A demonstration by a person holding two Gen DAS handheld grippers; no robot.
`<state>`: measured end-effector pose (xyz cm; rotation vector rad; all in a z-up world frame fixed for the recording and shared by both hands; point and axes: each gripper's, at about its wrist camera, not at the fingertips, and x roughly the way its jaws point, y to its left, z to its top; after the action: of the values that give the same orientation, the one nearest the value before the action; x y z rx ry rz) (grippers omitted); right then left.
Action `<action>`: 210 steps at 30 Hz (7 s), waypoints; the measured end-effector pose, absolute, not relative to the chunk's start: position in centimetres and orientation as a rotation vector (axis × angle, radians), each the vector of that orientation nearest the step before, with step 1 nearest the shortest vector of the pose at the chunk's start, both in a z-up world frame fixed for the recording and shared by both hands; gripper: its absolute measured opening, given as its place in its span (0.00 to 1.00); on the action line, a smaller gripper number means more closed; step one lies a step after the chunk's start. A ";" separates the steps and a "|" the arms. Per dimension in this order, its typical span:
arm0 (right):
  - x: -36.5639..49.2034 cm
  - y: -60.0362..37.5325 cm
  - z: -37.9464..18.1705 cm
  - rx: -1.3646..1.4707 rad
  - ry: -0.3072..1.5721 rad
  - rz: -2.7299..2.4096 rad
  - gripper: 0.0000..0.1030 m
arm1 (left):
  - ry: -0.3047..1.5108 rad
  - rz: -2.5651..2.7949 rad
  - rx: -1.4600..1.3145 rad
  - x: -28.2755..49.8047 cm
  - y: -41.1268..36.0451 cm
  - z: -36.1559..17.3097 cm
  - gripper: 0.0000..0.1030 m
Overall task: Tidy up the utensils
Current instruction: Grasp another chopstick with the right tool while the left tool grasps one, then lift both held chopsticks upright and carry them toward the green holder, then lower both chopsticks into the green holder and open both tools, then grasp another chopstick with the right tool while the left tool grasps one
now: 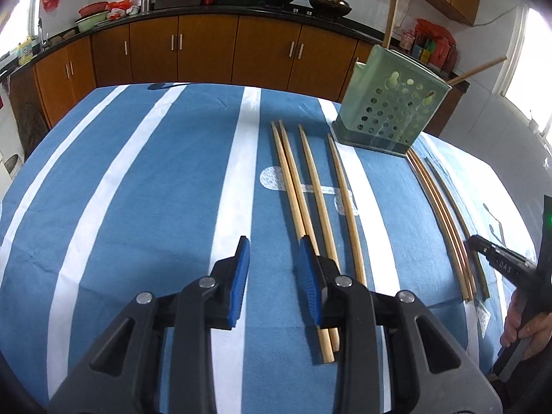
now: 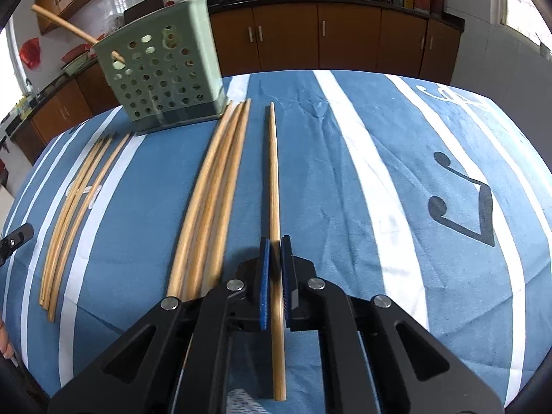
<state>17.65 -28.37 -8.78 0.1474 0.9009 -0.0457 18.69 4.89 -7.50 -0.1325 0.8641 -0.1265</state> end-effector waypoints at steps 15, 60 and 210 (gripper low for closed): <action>17.9 -30.3 -8.8 0.170 0.903 -0.101 0.07 | 0.933 -0.140 -0.054 19.8 2.4 -9.0 0.15; 19.1 -29.7 -8.9 0.140 0.873 -0.072 0.08 | 0.896 -0.056 -0.125 23.4 5.8 -9.3 0.09; 18.8 -24.7 -8.4 0.063 0.907 0.058 0.07 | 0.861 -0.132 -0.120 20.2 4.5 -6.5 0.28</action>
<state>18.80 -24.71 -8.37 0.0629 0.9072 0.0583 20.25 4.49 -6.51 -0.1203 0.8611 -0.1325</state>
